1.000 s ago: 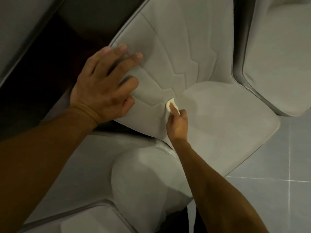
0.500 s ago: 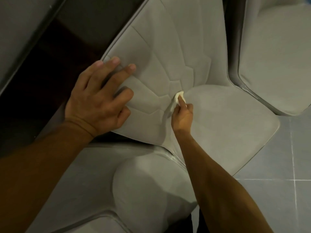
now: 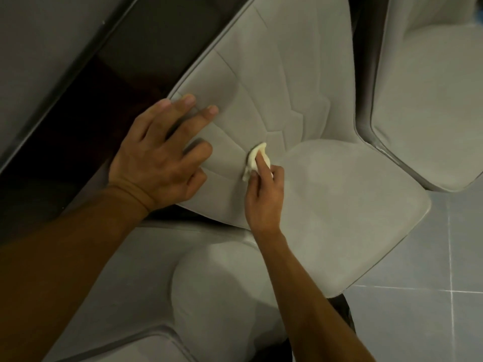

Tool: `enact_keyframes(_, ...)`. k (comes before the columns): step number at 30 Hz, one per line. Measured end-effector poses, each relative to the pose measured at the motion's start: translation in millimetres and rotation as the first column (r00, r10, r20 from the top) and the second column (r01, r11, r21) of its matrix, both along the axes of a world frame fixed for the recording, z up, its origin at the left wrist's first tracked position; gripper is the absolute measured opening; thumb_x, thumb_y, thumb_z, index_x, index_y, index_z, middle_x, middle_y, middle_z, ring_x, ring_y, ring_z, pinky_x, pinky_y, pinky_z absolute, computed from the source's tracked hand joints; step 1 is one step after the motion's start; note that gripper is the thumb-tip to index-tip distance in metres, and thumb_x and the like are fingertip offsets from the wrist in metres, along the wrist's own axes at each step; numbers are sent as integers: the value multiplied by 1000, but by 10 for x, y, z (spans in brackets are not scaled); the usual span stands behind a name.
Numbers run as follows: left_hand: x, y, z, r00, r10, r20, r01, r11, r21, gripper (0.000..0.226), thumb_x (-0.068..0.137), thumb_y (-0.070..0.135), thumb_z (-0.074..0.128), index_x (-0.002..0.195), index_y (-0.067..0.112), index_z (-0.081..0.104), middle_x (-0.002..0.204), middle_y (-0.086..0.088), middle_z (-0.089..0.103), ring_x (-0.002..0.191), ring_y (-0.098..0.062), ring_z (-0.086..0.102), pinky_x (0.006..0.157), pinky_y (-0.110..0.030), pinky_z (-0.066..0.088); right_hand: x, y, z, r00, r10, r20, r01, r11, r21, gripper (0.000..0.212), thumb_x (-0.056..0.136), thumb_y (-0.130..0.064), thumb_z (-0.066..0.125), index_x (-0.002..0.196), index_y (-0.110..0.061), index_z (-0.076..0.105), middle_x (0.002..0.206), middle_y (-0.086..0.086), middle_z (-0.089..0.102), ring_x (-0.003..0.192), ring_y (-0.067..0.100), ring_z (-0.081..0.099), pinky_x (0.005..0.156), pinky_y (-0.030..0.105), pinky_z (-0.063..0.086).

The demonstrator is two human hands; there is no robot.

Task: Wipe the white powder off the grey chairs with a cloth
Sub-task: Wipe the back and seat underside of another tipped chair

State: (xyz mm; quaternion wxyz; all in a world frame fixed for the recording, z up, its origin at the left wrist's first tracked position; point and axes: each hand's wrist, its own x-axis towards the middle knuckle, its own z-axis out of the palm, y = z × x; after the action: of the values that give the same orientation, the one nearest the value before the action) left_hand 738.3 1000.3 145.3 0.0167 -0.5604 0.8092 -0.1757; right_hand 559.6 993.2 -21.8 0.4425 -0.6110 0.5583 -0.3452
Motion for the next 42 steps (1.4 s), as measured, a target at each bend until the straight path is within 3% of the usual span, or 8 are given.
enact_keyframes(6,3,8,21,999,28,16,-28,999,36,26,89,29,46,92,11,64,149,-14,51,141,-38,35,117,-47,23,31,-112,491,976,219,7,-207,929,-306,44,100,-8,51,143,-12,51,115,11,51,100,26,56,87,34,48)
enact_keyframes(9,-29,8,26,999,39,6,-39,999,20,24,88,28,49,91,10,65,147,-14,54,140,-38,37,118,-46,23,-125,-273,295,923,368,-111,-378,920,-100,45,97,-11,50,141,-20,56,116,12,54,101,29,56,87,36,47)
enact_keyframes(13,-31,10,34,999,35,-3,-35,999,4,23,87,27,52,91,9,67,146,-15,55,138,-39,39,116,-47,26,-378,-597,392,985,111,-134,-93,987,133,41,101,-17,48,139,-29,53,115,3,50,97,7,50,83,19,39)
enact_keyframes(22,-57,19,-2,998,62,5,-61,998,-32,22,88,25,50,87,13,69,146,-12,56,139,-36,44,118,-44,27,-149,-1455,1012,912,373,-169,-401,727,-558,36,103,-23,52,136,-13,60,114,7,53,103,8,47,89,19,39)
enact_keyframes(27,-29,32,-26,998,69,9,-69,997,-25,22,88,25,51,87,13,69,147,-13,55,138,-37,45,120,-44,24,-266,-1787,923,981,-187,44,191,967,-167,23,97,-11,62,120,-9,65,97,-11,50,88,4,54,83,18,44)
enact_keyframes(32,-29,40,-31,998,62,9,-62,998,-14,23,88,26,51,89,13,69,148,-13,54,139,-38,45,121,-45,24,-140,-1470,1178,903,372,-215,-427,716,-553,41,102,-27,47,143,-21,51,121,13,51,106,22,51,91,25,44)
enact_keyframes(37,-39,40,-17,997,66,-35,-67,998,-18,26,89,27,48,91,10,69,147,-15,55,137,-40,46,120,-46,26,-639,-1435,916,992,-97,-84,102,993,64,35,100,-14,50,128,-34,56,117,5,48,106,12,44,90,23,38)
enact_keyframes(42,-99,13,19,989,67,-128,-73,996,-42,25,86,21,51,90,10,72,141,-16,60,132,-41,53,112,-50,37,-1391,-1080,929,975,-117,-187,135,987,84,40,97,-8,60,136,-16,61,111,2,51,102,7,53,97,13,38)
